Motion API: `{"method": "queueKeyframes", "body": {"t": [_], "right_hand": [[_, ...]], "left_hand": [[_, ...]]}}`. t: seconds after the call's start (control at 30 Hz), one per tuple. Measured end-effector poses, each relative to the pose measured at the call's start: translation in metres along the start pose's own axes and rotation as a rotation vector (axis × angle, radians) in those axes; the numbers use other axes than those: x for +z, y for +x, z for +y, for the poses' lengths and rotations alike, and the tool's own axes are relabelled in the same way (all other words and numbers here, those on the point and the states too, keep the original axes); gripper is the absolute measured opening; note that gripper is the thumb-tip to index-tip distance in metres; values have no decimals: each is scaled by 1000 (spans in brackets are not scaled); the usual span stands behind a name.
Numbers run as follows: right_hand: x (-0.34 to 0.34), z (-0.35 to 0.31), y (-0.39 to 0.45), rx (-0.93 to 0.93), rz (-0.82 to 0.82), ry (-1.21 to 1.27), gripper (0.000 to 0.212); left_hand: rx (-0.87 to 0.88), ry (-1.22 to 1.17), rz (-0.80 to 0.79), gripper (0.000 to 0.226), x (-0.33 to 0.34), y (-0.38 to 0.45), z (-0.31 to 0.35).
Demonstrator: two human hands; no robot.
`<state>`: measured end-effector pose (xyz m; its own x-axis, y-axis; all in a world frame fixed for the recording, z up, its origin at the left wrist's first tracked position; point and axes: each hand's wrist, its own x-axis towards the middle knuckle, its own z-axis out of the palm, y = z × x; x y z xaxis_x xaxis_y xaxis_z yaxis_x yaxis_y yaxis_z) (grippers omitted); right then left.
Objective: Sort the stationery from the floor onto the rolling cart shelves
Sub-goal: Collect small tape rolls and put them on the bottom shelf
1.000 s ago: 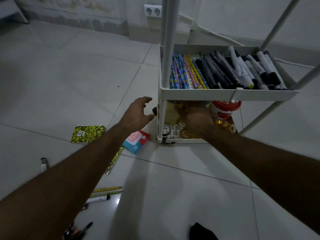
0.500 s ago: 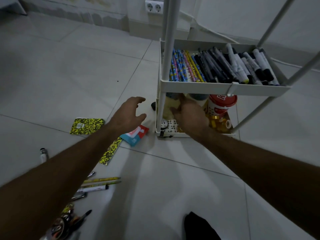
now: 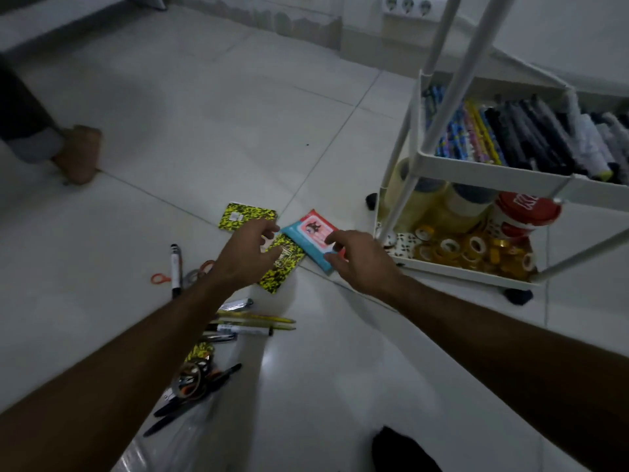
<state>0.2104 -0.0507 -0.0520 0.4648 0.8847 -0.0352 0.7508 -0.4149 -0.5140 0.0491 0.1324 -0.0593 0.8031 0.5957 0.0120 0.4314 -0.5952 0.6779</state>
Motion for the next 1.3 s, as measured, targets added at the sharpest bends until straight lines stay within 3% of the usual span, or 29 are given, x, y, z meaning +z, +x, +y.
{"method": "queueKeyframes", "body": {"t": [0.3,0.43,0.57,0.67,0.77,0.83,0.9,1.03,1.3], "right_hand": [[52,22,88,289,-176,-108,65],[61,32,95,392,-167,-100,79],[59,37,93,387,-100,160,65],[37,26,81,302,-77,288,48],[-3,-3,58,231,-94,420,40],[-38,-29,39,225,-157,522,38],[-80,-60,19,214,-201,571,40],[-177,-129,-28,273,-153,648,44],[-377,-262,-131,418,346,826,44]], "left_hand": [[-192,-112,37,30,14,-2,-36],[-247,-219,21,31,28,4,-34],[-283,-283,-3,40,36,10,-25],[-253,-263,-52,73,29,18,-11],[-207,-215,-93,105,2,20,18],[-224,-274,-144,111,-27,19,42],[-236,-374,-262,97,-65,17,70],[-163,-343,-428,43,-140,-8,140],[-134,-735,-403,39,-302,-75,352]]}}
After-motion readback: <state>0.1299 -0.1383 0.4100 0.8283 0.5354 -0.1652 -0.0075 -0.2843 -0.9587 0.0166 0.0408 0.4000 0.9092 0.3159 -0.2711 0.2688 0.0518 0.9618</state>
